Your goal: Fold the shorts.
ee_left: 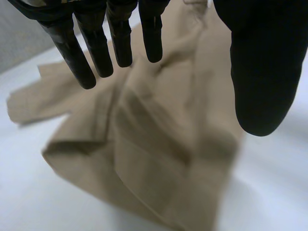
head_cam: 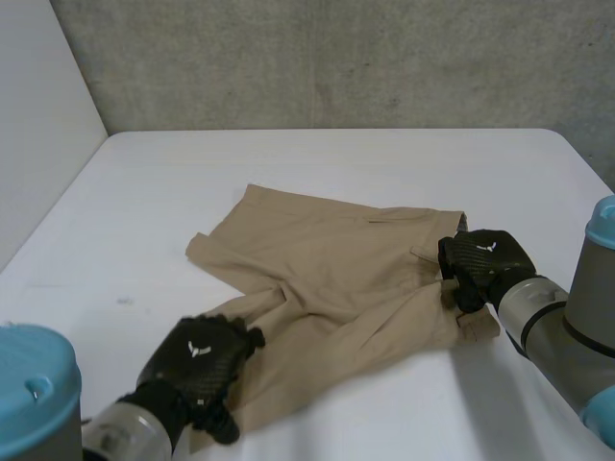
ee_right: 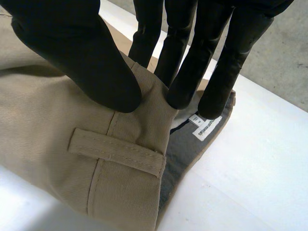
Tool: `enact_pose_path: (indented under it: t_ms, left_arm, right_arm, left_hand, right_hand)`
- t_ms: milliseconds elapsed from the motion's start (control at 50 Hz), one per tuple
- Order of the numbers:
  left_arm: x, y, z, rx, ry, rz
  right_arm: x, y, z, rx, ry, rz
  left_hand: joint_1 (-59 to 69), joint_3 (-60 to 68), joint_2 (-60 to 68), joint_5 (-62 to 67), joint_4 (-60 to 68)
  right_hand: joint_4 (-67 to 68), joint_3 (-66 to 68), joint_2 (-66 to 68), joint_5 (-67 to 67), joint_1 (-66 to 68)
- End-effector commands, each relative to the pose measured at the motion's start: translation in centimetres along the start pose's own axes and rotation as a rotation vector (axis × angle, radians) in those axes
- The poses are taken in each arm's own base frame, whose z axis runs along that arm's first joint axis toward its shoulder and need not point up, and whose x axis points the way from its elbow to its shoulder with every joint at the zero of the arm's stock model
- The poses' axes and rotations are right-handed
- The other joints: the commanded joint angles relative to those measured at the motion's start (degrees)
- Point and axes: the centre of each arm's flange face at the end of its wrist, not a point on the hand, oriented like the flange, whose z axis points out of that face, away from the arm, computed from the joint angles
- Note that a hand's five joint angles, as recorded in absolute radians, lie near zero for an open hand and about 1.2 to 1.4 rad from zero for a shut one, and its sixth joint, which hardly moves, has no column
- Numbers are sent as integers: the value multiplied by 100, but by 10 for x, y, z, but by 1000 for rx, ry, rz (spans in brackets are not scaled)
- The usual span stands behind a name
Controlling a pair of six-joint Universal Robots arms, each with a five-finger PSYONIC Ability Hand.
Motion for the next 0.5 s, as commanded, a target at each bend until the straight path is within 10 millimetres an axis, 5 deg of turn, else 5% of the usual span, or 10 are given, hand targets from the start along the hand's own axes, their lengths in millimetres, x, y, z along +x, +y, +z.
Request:
enact_pose_path:
  t_ms: [20,380,460,500]
  left_arm:
    - [-3,13,1,-78,-61,-14]
    - [0,29,22,-150,-63,-4]
    - [0,25,26,-107,-70,-8]
    - [-2,22,29,-78,-85,-13]
  right_arm:
    - [0,5,7,4,8,2]
    - [-2,6,10,9,8,0]
    - [-1,6,11,10,10,2]
    - [-1,5,11,13,12,1]
  left_hand:
    - [446,410,407,386,423]
    - [1504,1468,1464,1444,1480]
    - [3402,3365,3362,3341,3378]
    - [5351,5314,5311,5290,5327]
  right_hand:
    - [1171,1160,1216,1331,2590]
    - [1171,1160,1216,1331,2590]
    - [1171,1160,1216,1331,2590]
    - [1171,1160,1216,1331,2590]
